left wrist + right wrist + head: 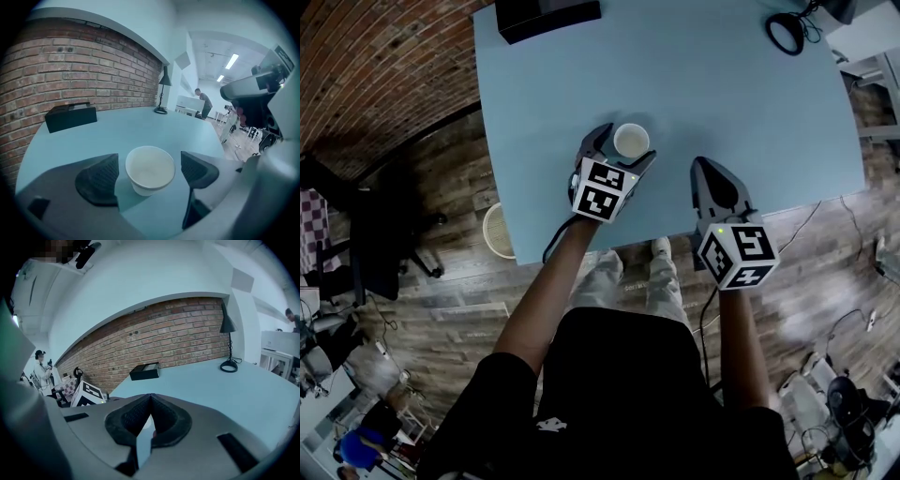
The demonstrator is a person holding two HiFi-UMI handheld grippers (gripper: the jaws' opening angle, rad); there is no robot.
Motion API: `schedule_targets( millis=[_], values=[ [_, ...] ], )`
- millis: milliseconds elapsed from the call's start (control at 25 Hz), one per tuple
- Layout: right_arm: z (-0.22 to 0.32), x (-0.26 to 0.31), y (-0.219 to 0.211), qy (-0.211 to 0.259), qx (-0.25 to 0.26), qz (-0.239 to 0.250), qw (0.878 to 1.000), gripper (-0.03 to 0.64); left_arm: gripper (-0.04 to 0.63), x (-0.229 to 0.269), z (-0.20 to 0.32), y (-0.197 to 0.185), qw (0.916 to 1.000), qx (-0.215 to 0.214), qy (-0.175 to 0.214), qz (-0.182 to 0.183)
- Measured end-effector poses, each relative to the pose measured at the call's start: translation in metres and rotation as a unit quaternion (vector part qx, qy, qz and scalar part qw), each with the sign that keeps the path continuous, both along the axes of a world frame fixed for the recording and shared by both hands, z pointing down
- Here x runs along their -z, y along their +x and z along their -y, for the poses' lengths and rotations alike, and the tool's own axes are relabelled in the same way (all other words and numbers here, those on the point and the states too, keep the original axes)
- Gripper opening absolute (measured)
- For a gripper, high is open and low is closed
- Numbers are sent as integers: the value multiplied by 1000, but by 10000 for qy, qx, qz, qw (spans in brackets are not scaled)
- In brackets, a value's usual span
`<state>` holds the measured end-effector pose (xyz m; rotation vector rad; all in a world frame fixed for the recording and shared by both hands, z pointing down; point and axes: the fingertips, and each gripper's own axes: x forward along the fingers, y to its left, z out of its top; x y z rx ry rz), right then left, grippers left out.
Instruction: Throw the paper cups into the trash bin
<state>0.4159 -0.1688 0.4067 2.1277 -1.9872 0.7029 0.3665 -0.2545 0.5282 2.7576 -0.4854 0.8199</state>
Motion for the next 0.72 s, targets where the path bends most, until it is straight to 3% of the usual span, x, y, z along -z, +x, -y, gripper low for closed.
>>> schedule_targets(
  millis=[480, 720],
  values=[
    [-2, -8, 6, -90, -5, 113, 9999, 0, 407, -20, -5, 5, 9995, -233, 106, 165],
    [0, -12, 3, -119, 60, 145, 9998, 0, 360, -22, -6, 3, 9995, -225, 97, 221]
  ],
)
